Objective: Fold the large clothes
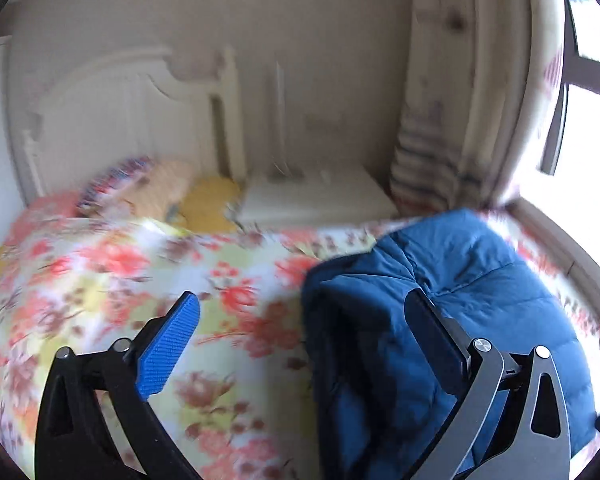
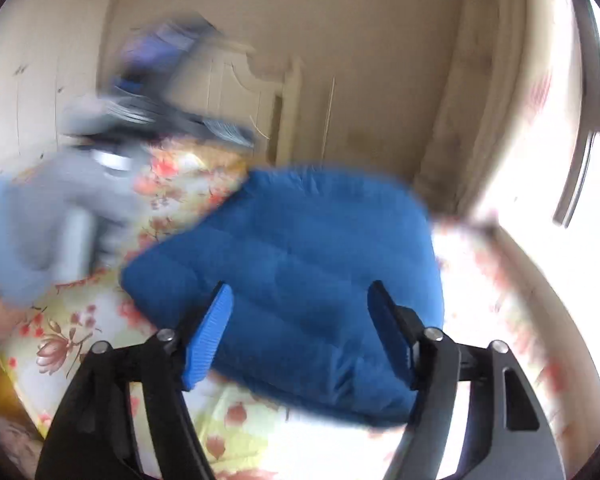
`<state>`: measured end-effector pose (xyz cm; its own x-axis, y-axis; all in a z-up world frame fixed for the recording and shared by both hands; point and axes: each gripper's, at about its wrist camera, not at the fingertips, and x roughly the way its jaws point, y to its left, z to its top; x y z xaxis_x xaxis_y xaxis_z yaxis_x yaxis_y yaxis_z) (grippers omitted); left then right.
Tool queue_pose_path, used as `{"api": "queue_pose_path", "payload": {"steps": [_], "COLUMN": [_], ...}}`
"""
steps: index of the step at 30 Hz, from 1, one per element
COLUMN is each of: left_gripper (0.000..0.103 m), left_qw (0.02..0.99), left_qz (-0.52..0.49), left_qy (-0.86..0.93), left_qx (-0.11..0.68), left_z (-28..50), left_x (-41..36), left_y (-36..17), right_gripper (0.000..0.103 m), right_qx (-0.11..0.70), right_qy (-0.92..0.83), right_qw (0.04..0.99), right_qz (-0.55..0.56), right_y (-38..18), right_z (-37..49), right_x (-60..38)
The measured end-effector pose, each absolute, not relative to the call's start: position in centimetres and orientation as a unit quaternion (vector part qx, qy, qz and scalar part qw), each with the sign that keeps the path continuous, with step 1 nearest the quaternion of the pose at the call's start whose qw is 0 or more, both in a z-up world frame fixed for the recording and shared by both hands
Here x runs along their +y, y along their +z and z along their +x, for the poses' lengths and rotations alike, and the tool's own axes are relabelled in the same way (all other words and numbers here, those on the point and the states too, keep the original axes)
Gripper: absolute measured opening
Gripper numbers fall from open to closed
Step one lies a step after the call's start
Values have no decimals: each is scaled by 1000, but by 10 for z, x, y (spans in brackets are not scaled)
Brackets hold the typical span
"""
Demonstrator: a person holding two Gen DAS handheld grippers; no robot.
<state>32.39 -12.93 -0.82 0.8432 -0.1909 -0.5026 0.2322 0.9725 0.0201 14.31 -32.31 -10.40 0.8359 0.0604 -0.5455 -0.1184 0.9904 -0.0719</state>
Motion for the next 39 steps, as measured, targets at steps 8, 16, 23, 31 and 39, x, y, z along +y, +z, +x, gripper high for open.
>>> {"api": "queue_pose_path", "payload": {"steps": [8,16,23,31,39], "left_gripper": [99,99,99,99,99], "left_qw": [978,985,980,978,978], "left_qz": [38,28,73,55,48], "left_qy": [-58,-63,-82,-76,-71], "left_qx": [196,160,165,189,191], "left_z": [220,124,97,101,99], "left_x": [-107,-115,-141,-137,-134], "left_y": [19,64,48,32,29], "right_gripper": [79,101,101,101,101], "right_qx": [240,152,152,158,150], "right_qy": [82,-3,-31,-29,-31], "right_qw": [967,986,988,987,988], "right_qz": [-30,62,10,-4,-1], "right_y": [-71,6,17,9,11], "right_z": [106,42,34,42,38], "right_x": [-340,-401,-387,-376,-372]}}
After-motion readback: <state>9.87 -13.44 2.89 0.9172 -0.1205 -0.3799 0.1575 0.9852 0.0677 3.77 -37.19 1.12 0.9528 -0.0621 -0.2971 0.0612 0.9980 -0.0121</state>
